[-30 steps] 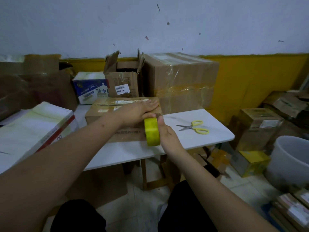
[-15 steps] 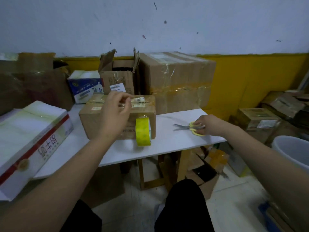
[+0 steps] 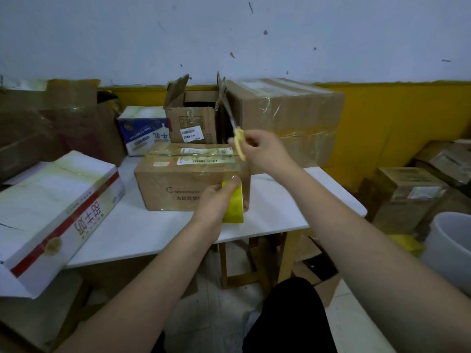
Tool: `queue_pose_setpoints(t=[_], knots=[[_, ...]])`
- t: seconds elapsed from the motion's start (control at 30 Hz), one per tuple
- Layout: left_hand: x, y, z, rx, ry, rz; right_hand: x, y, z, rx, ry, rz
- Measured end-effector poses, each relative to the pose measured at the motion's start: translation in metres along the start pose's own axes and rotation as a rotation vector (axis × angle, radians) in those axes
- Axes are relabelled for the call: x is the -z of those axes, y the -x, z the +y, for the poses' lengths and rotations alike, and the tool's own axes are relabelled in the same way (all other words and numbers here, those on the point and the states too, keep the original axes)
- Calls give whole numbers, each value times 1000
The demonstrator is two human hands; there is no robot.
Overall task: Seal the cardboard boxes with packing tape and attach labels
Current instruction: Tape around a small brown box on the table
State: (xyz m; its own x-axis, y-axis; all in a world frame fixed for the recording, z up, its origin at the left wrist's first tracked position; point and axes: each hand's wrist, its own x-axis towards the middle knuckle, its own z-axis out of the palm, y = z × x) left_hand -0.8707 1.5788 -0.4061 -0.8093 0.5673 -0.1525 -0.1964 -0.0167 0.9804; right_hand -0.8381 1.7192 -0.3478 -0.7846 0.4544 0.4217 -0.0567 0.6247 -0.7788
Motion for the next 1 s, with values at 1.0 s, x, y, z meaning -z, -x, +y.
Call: queue_pose_setpoints(t=[1.0], knots=[[-6, 3, -20, -21, 240, -21, 104, 31, 32, -514, 470, -871]])
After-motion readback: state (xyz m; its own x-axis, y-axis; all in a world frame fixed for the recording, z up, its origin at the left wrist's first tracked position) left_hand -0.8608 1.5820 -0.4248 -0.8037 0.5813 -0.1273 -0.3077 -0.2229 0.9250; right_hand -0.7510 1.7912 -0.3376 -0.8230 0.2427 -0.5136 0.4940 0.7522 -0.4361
